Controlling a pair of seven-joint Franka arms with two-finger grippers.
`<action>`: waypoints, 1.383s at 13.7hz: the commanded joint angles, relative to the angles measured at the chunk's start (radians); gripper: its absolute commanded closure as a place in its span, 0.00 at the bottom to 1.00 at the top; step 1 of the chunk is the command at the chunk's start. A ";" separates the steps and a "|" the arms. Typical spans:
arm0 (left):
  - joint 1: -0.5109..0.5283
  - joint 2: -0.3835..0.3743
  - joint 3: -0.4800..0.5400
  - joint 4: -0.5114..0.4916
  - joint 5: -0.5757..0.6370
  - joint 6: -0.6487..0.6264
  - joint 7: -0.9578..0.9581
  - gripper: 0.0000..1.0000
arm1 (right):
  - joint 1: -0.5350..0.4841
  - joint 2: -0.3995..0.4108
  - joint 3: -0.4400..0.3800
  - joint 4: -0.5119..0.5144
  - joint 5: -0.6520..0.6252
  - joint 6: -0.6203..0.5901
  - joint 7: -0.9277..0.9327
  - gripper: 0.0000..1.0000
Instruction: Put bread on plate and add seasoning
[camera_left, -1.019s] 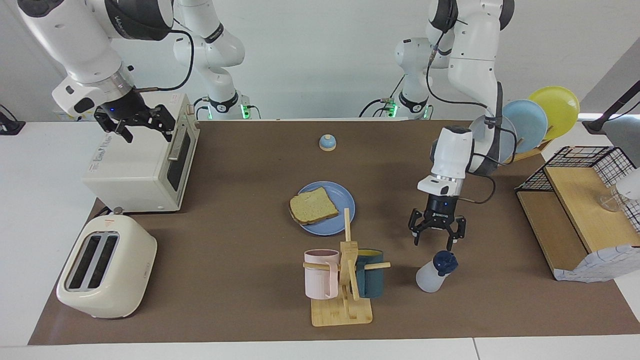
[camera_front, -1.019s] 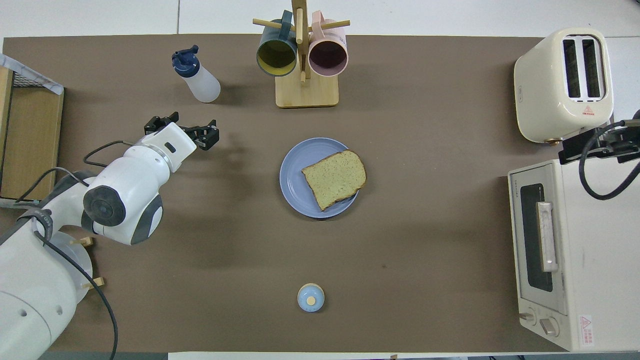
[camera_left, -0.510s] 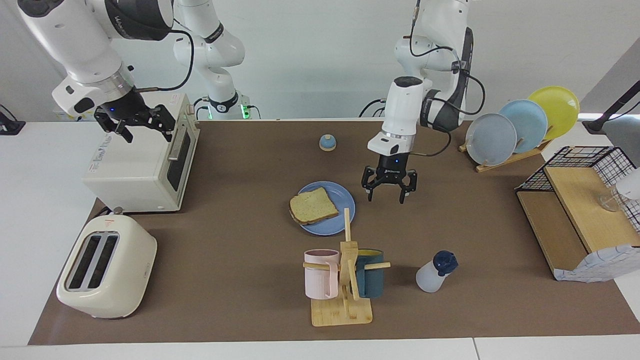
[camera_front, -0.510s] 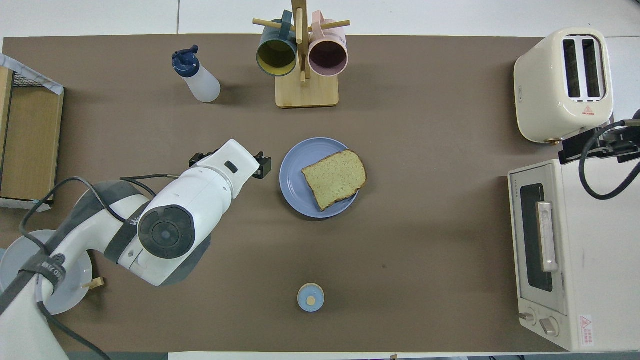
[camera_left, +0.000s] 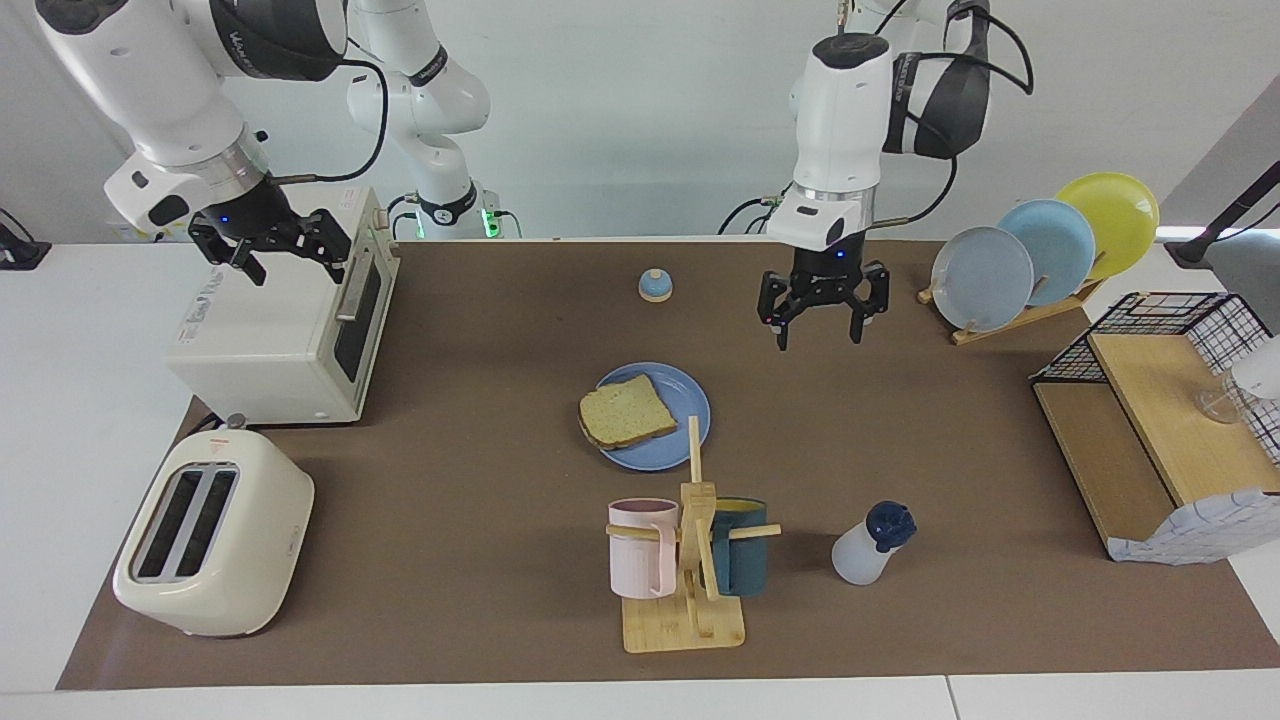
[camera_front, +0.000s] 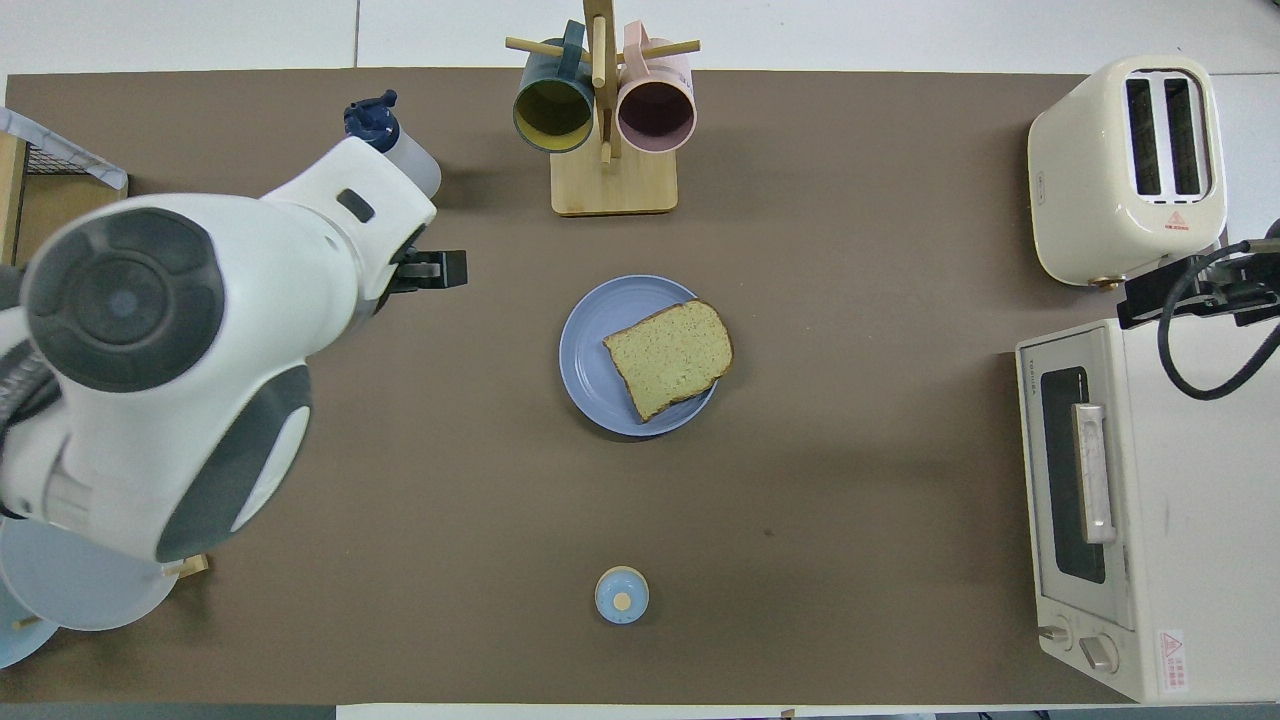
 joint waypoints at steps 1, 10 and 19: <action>0.109 0.002 0.001 0.076 -0.067 -0.129 0.186 0.00 | -0.008 -0.017 0.008 -0.019 -0.006 0.010 -0.013 0.00; 0.311 -0.068 0.012 0.056 -0.126 -0.307 0.653 0.00 | -0.008 -0.019 0.008 -0.019 -0.006 0.009 -0.013 0.00; 0.321 -0.052 0.018 0.159 -0.179 -0.405 0.368 0.00 | -0.008 -0.019 0.008 -0.019 -0.006 0.009 -0.013 0.00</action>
